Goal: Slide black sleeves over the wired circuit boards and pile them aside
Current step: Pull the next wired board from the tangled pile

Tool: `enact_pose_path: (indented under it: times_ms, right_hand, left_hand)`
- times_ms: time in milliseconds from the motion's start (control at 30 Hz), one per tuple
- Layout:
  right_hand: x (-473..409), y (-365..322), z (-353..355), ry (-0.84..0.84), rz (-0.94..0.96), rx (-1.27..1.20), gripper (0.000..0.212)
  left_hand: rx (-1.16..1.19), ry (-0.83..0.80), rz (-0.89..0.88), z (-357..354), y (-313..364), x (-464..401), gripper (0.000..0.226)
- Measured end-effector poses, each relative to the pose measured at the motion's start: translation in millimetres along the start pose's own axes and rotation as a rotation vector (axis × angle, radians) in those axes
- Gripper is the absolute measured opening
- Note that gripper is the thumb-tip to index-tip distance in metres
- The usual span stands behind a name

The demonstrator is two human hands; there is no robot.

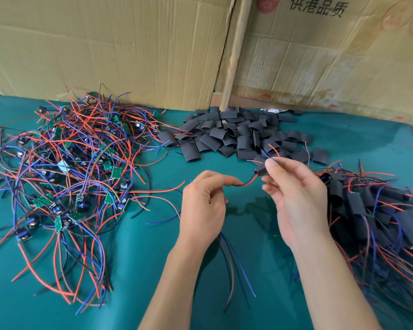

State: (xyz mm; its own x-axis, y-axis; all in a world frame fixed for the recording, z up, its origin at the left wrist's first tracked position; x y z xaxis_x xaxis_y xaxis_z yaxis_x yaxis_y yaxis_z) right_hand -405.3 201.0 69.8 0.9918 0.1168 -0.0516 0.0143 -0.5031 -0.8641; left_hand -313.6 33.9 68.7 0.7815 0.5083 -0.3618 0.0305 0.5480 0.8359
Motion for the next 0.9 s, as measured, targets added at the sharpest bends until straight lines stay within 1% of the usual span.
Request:
enact_pose_path:
  times_ms: [67, 133, 267, 400, 633, 733, 900]
  right_hand:
    - [0.1, 2.3, -0.6, 0.0, -0.01, 0.008, 0.018]
    - [0.6, 5.1, -1.6, -0.006, -0.014, 0.031, 0.012]
    - [1.3, 7.2, -3.9, -0.022, -0.006, 0.079, 0.008]
    - [1.1, 6.5, -4.2, -0.023, 0.001, 0.073, 0.008]
    - [0.6, 9.6, 1.5, 0.043, -0.065, -0.046, 0.009]
    - [1.5, 7.7, -2.9, -0.014, -0.07, 0.008, 0.009]
    - [5.3, 12.1, -14.2, -0.121, -0.118, 0.097, 0.016]
  left_hand:
    - [-0.014, 0.014, -0.002, 1.3, 2.6, 0.9, 0.043]
    - [-0.004, 0.019, 0.004, 1.9, 5.0, 1.6, 0.026]
    - [-0.04, 0.015, -0.041, 1.8, 8.3, 1.3, 0.004]
    - [-0.08, 0.039, -0.078, 2.7, 8.6, -0.4, 0.008]
    - [-0.119, 0.001, -0.13, -2.9, 8.9, -0.5, 0.012]
    - [-0.124, -0.006, -0.125, -4.2, 6.9, -1.1, 0.012]
    - [-0.125, 0.013, -0.119, -1.2, 6.6, -0.7, 0.009]
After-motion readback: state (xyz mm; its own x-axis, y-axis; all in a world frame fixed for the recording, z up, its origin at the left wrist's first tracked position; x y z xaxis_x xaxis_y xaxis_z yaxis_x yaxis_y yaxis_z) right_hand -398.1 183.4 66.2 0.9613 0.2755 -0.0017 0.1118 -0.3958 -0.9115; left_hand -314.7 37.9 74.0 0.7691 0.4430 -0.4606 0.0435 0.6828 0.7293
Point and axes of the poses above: each hand's wrist, its own x-axis away from the middle knuckle, its own z-axis out of the back of the hand, y = z × x, the point moved 9 cm from there along -x, towards the middle knuckle, and after that the axes turned 11 degrees about -x, right-handed, at the moved point
